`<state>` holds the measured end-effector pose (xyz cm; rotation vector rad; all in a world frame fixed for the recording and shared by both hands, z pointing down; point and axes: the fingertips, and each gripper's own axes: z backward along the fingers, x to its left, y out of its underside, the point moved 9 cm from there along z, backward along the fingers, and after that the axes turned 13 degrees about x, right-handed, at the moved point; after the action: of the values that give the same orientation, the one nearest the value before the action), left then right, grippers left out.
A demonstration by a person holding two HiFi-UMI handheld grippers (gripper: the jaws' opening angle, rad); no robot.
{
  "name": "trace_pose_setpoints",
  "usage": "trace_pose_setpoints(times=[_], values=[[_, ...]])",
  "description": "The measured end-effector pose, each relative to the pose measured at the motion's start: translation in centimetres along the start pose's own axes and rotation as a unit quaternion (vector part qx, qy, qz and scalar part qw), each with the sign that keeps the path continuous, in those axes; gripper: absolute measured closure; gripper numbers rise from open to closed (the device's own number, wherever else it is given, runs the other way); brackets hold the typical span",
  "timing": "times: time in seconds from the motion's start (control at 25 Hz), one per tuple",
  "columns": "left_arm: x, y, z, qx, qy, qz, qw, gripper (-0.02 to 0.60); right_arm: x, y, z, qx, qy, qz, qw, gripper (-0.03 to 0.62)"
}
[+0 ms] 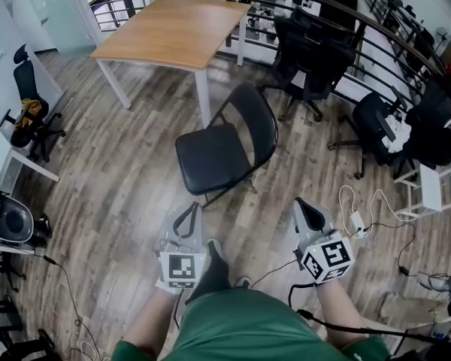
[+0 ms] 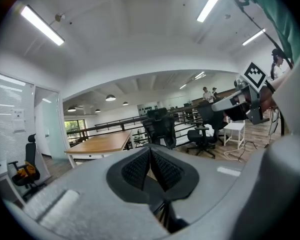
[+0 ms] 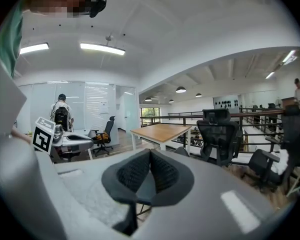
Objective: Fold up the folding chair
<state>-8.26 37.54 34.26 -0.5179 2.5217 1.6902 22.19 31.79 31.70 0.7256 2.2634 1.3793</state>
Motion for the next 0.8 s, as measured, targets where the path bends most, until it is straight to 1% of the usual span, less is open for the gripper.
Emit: trace_pose_setpoints(times=[0.28,0.6,0.8], values=[[4.8,-0.6,-5.5,0.002,0.014,0.002,0.9999,0.568,-0.7,-3.3,-5.8,0.007,0.014,-0.003,1.000,0.591],[10.0,1.1,-11.0,0.020,0.035,0.021,0.9990,0.568,-0.8,-6.0,-11.7,0.021,0.034,0.000,0.999,0.591],[11.9,2.2,-14.1,0.035,0.044,0.036,0.9978,0.568,-1.5,-6.8,-14.6,0.031,0.036,0.012,0.999,0.591]])
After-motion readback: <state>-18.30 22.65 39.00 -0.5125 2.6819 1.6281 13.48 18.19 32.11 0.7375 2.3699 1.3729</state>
